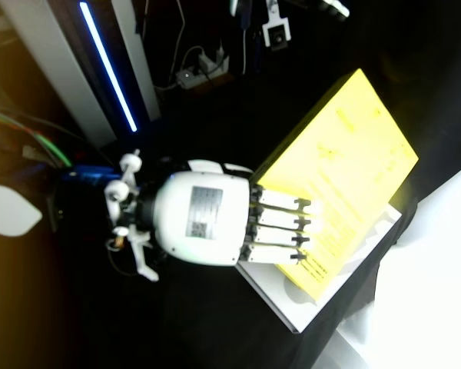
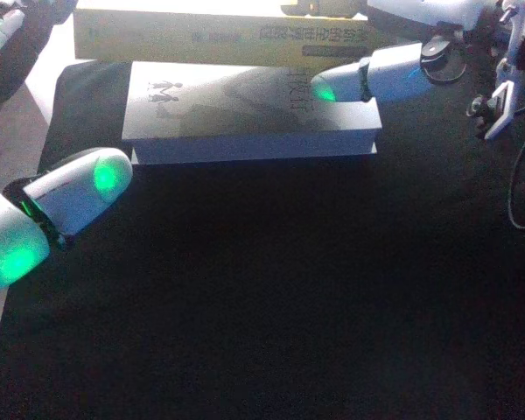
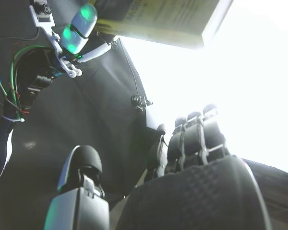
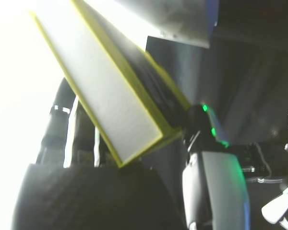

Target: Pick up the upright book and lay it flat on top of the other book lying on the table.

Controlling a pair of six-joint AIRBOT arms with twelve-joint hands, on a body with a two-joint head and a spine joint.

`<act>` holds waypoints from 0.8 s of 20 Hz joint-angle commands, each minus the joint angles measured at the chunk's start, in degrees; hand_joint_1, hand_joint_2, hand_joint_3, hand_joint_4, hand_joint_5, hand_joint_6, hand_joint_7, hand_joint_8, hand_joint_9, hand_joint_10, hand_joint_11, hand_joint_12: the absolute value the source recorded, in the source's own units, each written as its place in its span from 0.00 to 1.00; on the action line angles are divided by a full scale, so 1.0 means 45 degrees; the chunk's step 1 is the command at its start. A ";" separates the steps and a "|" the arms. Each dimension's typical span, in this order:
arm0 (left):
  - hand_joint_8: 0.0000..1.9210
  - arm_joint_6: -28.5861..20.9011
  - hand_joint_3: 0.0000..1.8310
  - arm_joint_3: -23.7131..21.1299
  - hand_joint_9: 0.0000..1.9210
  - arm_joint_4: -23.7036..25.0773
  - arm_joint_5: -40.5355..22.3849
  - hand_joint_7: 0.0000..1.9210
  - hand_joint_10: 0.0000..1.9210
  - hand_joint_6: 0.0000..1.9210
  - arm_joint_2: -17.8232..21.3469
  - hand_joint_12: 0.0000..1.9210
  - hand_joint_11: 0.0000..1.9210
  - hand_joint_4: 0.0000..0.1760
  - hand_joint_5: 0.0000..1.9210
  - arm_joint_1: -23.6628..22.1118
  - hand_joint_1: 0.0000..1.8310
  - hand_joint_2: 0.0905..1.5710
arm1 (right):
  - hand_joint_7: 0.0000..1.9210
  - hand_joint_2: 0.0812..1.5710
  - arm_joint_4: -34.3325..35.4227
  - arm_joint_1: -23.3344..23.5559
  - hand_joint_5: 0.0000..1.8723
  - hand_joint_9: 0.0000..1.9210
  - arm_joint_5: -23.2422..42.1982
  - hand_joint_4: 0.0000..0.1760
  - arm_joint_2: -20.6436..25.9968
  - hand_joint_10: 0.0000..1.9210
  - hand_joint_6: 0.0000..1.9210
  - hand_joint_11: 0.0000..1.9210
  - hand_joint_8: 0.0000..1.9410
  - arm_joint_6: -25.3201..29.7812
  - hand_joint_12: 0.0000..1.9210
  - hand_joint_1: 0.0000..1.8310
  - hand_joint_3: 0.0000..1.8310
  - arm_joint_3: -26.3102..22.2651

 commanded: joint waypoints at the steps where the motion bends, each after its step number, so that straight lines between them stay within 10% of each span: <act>1: 0.00 -0.0044 0.00 -0.0024 0.00 0.0346 -0.1644 0.00 0.00 0.00 0.0024 0.00 0.00 0.49 0.00 -0.0060 0.12 0.75 | 0.01 0.78 0.0460 0.0058 0.03 0.03 0.0691 0.09 0.0080 0.09 0.00 0.00 0.00 0.0563 0.51 0.09 0.00 0.0035; 4: 0.00 -0.0044 0.00 -0.0046 0.00 0.0308 -0.1645 0.00 0.00 0.00 0.0028 0.00 0.00 0.46 0.00 -0.0052 0.11 0.76 | 0.00 0.66 0.0237 0.0059 0.00 0.00 0.0978 0.33 0.0317 0.01 0.00 0.00 0.00 0.0931 0.45 0.09 0.00 -0.0254; 8: 0.00 -0.0044 0.01 -0.0057 0.00 0.0279 -0.1646 0.00 0.00 0.00 0.0011 0.00 0.00 0.35 0.00 -0.0048 0.13 0.77 | 0.00 0.60 0.0171 0.0061 0.00 0.00 0.1421 0.30 0.0467 0.00 0.00 0.00 0.00 0.1462 0.57 0.04 0.00 -0.0533; 11: 0.00 -0.0044 0.00 -0.0075 0.00 0.0215 -0.1623 0.00 0.00 0.00 0.0013 0.00 0.00 0.53 0.00 -0.0046 0.12 0.75 | 0.00 0.62 0.0058 0.0080 0.00 0.00 0.3045 0.43 0.1261 0.00 0.00 0.00 0.00 0.2986 0.34 0.02 0.00 -0.1175; 13: 0.00 -0.0044 0.00 -0.0061 0.00 0.0108 -0.1492 0.00 0.00 0.00 0.0034 0.00 0.00 0.65 0.00 -0.0042 0.15 0.76 | 0.00 0.67 0.0197 0.0124 0.00 0.00 0.3650 0.30 0.2186 0.00 0.00 0.00 0.00 0.2982 0.05 0.00 0.00 -0.2022; 15: 0.00 -0.0044 0.00 -0.0068 0.00 0.0006 -0.1423 0.00 0.00 0.00 0.0035 0.00 0.00 0.79 0.00 -0.0037 0.17 0.75 | 0.00 0.69 0.0408 0.0213 0.00 0.00 0.4386 0.34 0.3044 0.00 0.00 0.00 0.00 0.2982 0.00 0.03 0.01 -0.2787; 16: 0.00 -0.0044 0.00 -0.0078 0.00 -0.0031 -0.1402 0.00 0.00 0.00 0.0034 0.00 0.00 0.86 0.00 -0.0037 0.18 0.75 | 0.00 0.70 0.0476 0.0254 0.00 0.00 0.4612 0.58 0.3285 0.00 0.00 0.00 0.00 0.2981 0.00 0.06 0.01 -0.2993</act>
